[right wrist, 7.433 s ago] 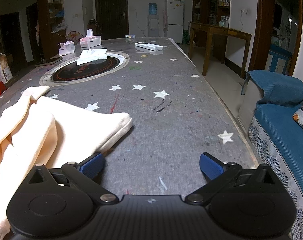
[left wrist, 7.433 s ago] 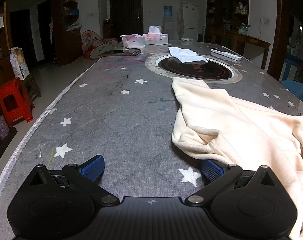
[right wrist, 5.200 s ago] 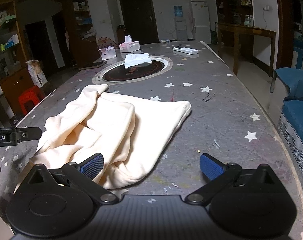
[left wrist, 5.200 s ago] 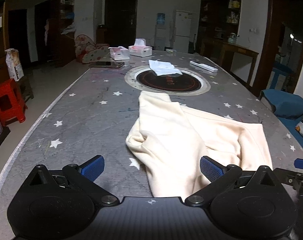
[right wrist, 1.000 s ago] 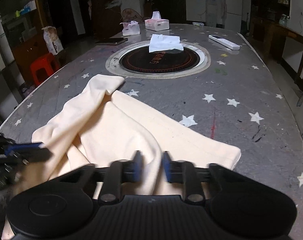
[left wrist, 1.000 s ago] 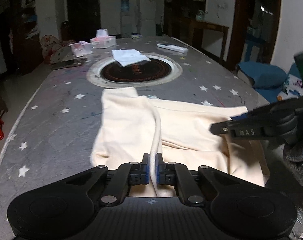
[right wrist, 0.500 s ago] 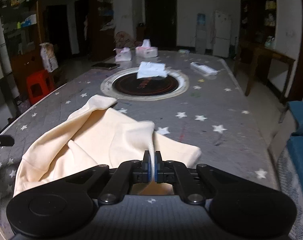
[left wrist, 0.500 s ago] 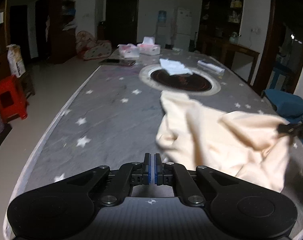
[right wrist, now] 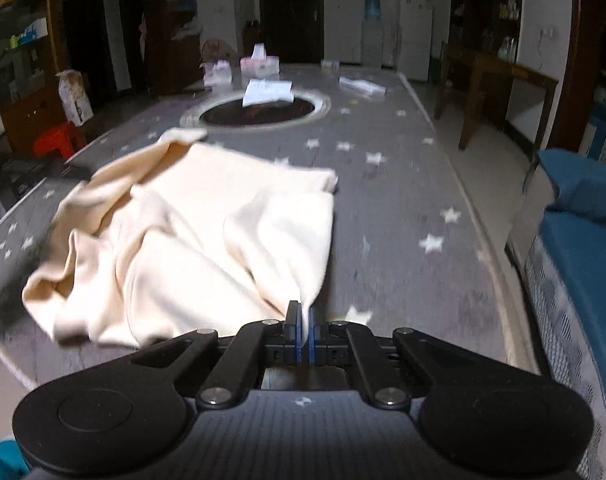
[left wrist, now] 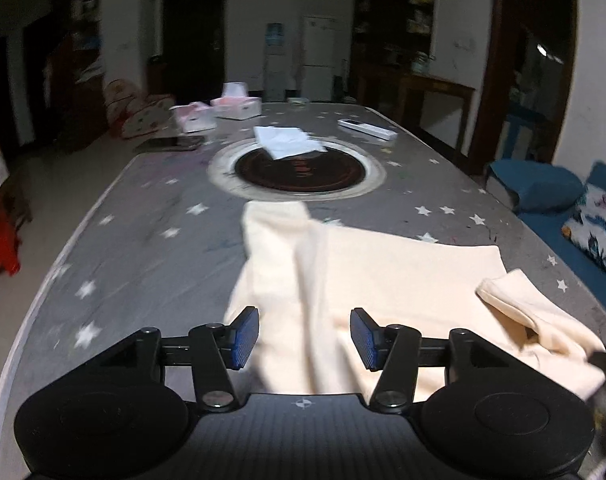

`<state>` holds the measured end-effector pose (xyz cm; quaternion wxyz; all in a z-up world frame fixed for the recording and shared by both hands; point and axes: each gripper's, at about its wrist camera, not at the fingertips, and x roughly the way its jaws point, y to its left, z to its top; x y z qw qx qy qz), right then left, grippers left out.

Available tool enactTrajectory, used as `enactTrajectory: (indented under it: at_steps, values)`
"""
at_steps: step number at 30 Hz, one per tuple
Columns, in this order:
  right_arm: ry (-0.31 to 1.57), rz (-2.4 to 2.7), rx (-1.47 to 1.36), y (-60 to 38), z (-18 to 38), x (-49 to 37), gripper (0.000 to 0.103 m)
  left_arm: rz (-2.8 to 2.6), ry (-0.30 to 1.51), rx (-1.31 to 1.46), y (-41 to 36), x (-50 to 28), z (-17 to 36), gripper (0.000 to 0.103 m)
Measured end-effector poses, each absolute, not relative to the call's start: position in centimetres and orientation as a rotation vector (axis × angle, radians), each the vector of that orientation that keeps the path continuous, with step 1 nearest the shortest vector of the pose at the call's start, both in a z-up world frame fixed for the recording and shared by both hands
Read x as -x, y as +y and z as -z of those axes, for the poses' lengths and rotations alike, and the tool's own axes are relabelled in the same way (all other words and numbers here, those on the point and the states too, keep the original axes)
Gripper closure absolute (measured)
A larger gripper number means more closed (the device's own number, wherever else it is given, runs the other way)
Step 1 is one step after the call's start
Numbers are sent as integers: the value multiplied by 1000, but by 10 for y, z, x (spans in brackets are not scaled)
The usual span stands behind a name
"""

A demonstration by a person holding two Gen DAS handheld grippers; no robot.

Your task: Fold clothes

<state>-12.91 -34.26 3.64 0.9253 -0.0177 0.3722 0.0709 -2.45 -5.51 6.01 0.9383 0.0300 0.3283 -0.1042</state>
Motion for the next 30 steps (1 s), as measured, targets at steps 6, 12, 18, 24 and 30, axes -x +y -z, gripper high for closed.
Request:
enactTrajectory:
  at_steps: [6, 12, 18, 24, 30]
  values:
    - [772, -156, 31, -344, -36, 133, 83, 193, 711, -133, -74, -16, -40, 53]
    - [740, -138, -24, -357, -41, 112, 71, 200, 729, -80, -62, -25, -30, 99]
    - [752, -158, -63, -362, -33, 77, 68, 130, 653, 21, -19, 7, -54, 100]
    - [785, -191, -61, -351, -13, 51, 68, 35, 624, 89, 33, 57, -64, 100]
    - [774, -206, -12, -337, -10, 51, 76, -33, 694, 124, 61, 93, -44, 100]
